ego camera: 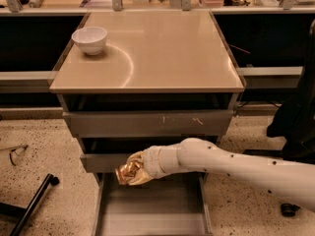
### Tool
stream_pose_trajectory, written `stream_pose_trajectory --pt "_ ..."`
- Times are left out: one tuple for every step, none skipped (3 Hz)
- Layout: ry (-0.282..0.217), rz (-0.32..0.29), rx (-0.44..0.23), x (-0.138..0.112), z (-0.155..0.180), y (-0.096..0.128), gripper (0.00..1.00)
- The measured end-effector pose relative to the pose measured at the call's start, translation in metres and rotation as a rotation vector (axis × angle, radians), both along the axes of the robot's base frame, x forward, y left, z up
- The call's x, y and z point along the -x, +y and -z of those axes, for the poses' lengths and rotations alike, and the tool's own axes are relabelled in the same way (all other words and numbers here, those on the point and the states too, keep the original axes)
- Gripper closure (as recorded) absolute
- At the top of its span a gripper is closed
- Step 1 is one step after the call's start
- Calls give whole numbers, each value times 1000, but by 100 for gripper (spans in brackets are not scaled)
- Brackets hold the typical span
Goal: Pick orange can from bottom drawer and place on counter
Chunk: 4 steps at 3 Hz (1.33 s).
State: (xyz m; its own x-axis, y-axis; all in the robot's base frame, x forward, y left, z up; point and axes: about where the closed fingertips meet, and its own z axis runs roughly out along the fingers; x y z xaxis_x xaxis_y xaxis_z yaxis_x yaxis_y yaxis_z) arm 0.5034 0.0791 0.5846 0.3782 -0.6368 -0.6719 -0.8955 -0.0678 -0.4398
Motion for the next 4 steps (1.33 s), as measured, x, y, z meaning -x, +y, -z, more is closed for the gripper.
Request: stream_pose_trajectory --pt "-42 -25 -1 -4 -37 11 100" --pt "-116 -74 1 -15 -105 34 100" --pt "-169 -146 -12 -24 -145 54 100" --pt "-169 -146 -12 -24 -145 54 100"
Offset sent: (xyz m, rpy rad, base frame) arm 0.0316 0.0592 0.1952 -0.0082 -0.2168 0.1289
